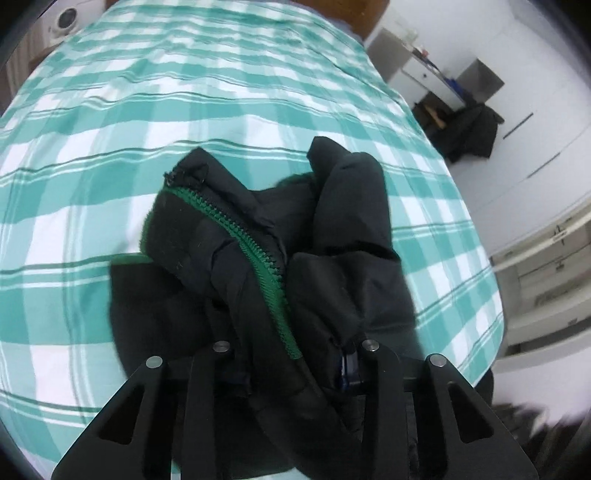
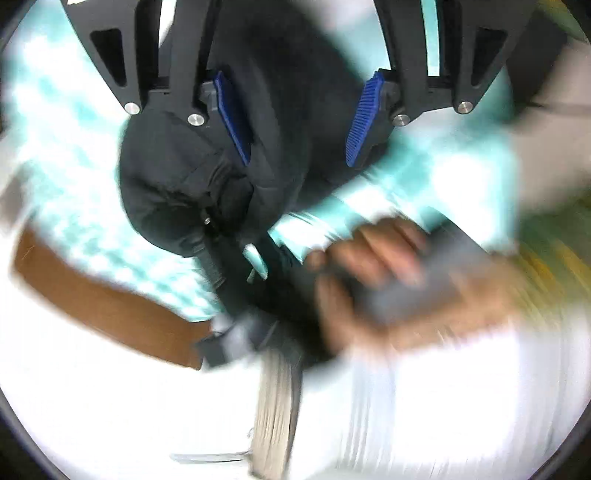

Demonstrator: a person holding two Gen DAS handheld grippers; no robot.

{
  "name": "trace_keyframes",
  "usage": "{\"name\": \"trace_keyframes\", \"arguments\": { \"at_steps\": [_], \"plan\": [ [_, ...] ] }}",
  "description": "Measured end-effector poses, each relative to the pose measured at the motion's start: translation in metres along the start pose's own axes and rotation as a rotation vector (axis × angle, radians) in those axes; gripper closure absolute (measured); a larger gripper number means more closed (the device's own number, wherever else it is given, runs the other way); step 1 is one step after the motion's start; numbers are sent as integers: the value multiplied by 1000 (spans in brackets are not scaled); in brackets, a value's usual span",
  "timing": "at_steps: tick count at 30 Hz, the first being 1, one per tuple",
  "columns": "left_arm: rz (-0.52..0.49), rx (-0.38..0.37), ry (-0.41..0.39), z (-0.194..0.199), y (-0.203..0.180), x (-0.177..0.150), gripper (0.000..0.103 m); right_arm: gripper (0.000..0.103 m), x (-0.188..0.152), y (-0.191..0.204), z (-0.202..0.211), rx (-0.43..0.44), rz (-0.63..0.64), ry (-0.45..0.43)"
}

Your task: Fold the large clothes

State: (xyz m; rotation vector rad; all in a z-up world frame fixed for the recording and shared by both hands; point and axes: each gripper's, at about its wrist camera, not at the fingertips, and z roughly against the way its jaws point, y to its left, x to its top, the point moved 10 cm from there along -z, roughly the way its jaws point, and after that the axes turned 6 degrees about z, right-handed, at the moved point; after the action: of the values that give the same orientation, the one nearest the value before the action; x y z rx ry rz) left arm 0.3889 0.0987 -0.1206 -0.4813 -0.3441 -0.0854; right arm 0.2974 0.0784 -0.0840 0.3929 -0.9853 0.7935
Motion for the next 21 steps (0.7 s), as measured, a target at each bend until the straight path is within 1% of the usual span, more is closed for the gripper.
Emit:
{"name": "trace_keyframes", "arguments": {
  "at_steps": [1,2,3,4,5,6,7,9,10,11,13,14,15,17,21],
  "plan": [
    [4,2,-12,4,14,-2,71,47,8,-7,12,16,-38,-24],
    [9,8,-21,5,25,-3,71,47,12,-23,18,-25,-58,-20],
    [21,19,-29,7,41,-6,71,47,11,-34,17,-62,-60,-2],
    [27,30,-37,8,52,-9,70,47,6,-54,10,-125,-61,40],
    [33,40,-44,6,60,-7,70,47,0,-68,2,-145,-76,76],
    [38,46,-49,6,65,-9,69,47,-4,-74,-4,-143,-90,91],
    [44,54,-56,7,73,-12,68,47,-8,-75,-15,-123,-105,103],
    [64,62,-62,5,84,-16,66,47,-12,-62,-35,-86,-83,115],
    [72,64,-65,3,90,-18,64,47,-18,-44,-51,-42,-48,131],
    [76,67,-65,2,92,-19,64,47,-27,-34,-66,-25,-23,159],
    [88,83,-51,-7,103,-22,62,47,-52,-28,-97,-38,19,229],
    [94,84,-46,-10,107,-23,61,46,-67,-27,-114,-28,2,270],
    [105,84,-41,-14,113,-25,60,46,-76,-29,-126,-21,-26,291],
    [128,82,-34,-26,124,-26,58,46,-87,-34,-140,-11,-68,310],
    [176,60,-32,-44,140,-28,53,46,-95,-35,-156,-19,-79,337]
  ]
}}
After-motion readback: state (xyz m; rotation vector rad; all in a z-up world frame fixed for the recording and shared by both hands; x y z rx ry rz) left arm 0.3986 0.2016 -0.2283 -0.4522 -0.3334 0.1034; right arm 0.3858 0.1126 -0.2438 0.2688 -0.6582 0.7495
